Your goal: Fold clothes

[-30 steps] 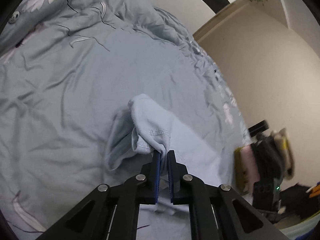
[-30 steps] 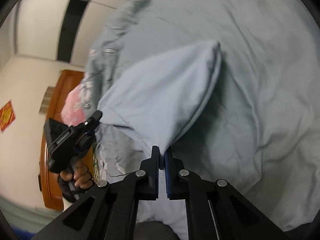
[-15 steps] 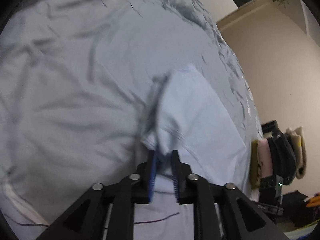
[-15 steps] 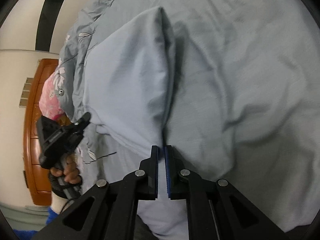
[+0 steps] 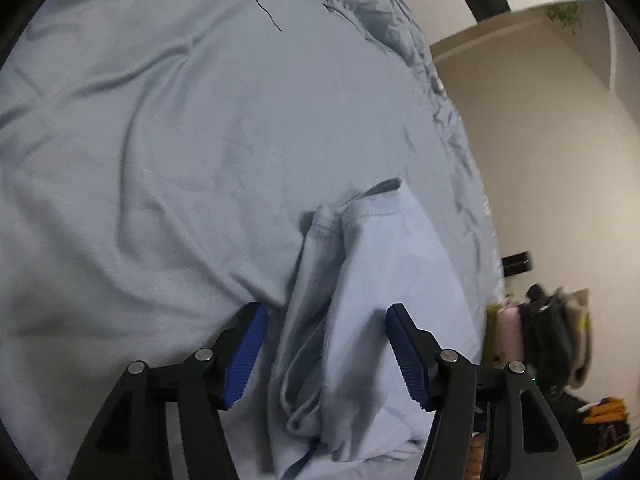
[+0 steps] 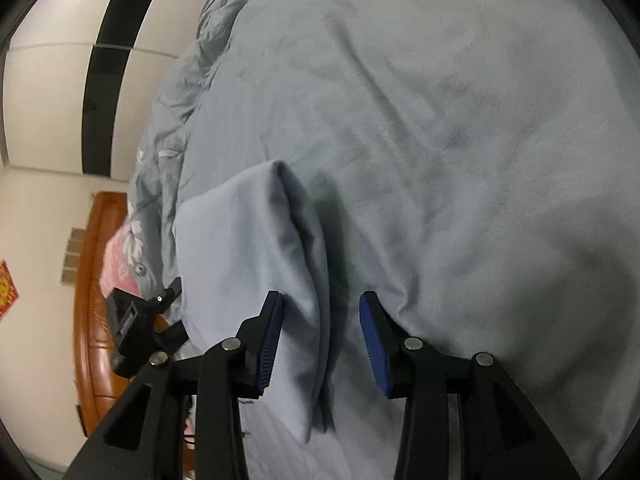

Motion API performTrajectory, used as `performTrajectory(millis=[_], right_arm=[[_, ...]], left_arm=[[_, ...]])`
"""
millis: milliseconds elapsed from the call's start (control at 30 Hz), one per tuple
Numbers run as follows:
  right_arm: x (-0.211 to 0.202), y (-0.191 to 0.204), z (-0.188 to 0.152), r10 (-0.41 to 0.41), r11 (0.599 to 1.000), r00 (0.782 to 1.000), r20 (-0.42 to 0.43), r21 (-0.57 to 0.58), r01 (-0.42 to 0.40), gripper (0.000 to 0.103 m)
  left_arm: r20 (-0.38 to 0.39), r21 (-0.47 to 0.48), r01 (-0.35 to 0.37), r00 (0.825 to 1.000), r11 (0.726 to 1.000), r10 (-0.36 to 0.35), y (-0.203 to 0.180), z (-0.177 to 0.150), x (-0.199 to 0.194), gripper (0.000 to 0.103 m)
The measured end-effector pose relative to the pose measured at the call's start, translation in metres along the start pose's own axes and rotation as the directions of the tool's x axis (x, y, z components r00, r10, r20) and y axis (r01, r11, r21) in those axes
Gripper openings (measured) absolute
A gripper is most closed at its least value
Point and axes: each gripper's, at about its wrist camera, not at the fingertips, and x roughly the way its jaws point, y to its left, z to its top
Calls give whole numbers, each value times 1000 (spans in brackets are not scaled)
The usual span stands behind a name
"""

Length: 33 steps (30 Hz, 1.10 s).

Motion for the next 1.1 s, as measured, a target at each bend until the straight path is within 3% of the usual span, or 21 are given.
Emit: performTrajectory(millis=[133, 200, 267, 333, 500, 733, 933, 1100], right_arm=[[3, 2, 0, 56, 998, 998, -9, -5, -56, 40], [7, 11, -1, 63, 998, 998, -20, -17, -64, 25], [9, 20, -1, 71, 997, 997, -23, -18, -71, 12], [5, 29, -1, 57, 997, 998, -23, -42, -58, 9], [-21, 66, 4, 27, 989, 999, -18, -146, -29, 6], [-103, 123, 10, 10, 942, 1000, -14, -335, -14, 5], [-212, 173, 14, 72, 878, 996, 58, -477, -36, 5], [-323, 194, 33, 86, 814, 983, 165, -580, 26, 5]], left_arm=[[6, -16, 52, 999, 999, -52, 1, -4, 5, 61], [11, -26, 38, 999, 999, -38, 1, -5, 7, 42], [26, -44, 26, 999, 999, -25, 1, -10, 7, 16], [49, -53, 15, 999, 998, -13, -3, -14, 3, 12], [113, -49, 34, 993, 998, -28, -33, -38, -31, 10], [182, 11, 99, 978, 995, -99, -102, -81, -89, 10], [222, 201, 138, 958, 970, -182, -212, -87, -136, 10], [198, 374, 210, 934, 904, -299, -333, -87, -144, 10]])
